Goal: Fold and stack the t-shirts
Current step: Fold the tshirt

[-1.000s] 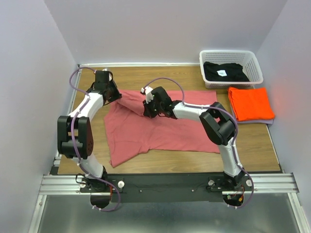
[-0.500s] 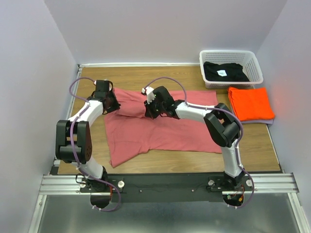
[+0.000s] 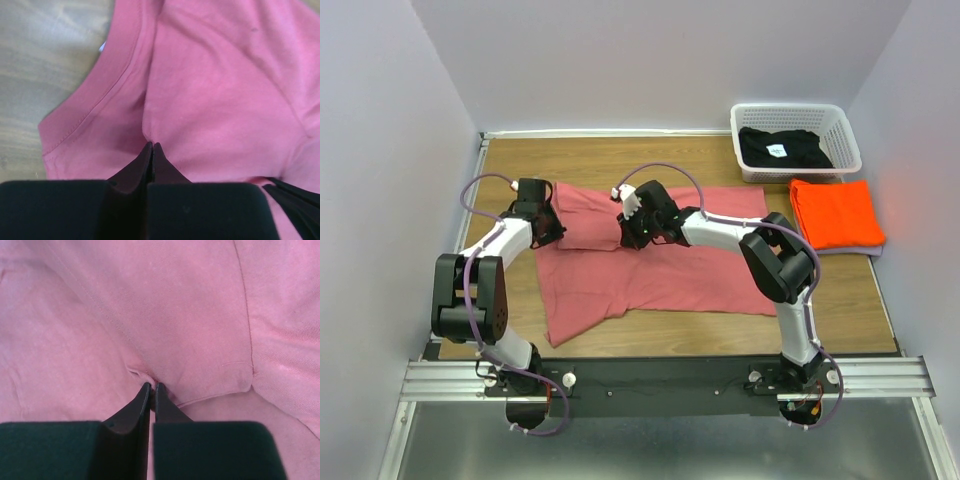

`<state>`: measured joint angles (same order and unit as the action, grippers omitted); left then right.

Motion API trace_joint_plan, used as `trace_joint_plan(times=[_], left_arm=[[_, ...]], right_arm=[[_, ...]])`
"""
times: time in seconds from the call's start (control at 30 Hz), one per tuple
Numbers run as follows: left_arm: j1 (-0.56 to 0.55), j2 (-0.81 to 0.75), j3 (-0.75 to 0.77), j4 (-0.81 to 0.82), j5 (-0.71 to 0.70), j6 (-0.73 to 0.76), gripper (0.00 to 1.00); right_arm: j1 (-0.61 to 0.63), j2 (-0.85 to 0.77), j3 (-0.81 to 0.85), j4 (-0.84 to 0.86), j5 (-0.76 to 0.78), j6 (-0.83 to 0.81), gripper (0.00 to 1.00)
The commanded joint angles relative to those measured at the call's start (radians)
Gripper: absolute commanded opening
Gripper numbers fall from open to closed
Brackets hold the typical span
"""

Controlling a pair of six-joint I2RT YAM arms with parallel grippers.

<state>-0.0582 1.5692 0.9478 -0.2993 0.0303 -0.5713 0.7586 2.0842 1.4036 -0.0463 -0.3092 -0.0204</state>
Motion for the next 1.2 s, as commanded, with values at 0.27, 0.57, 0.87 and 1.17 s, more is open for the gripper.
trace_joint_plan(times=[0.27,0.57,0.87,1.17], left_arm=[[0.006,-0.165,-0.109,0.051,-0.072,-0.099,0.36],[0.006,-0.069,0.040,0.130,-0.128,-0.072,0.56],[0.006,0.250,0.288,0.144,-0.135,-0.018,0.33],[0.027,0.411,0.342,0.086,-0.153,-0.033,0.22]], right_arm=[[-0.036,-0.079,-0.028,-0.061,0.053,0.011,0.47],[-0.281,-0.262,-0.167,-0.061,0.189,0.207,0.57],[-0.567,-0.259,-0.245,-0.049,0.259,0.462,0.55],[-0.666,-0.153,-0.264,0.000,0.257,0.573,0.52]])
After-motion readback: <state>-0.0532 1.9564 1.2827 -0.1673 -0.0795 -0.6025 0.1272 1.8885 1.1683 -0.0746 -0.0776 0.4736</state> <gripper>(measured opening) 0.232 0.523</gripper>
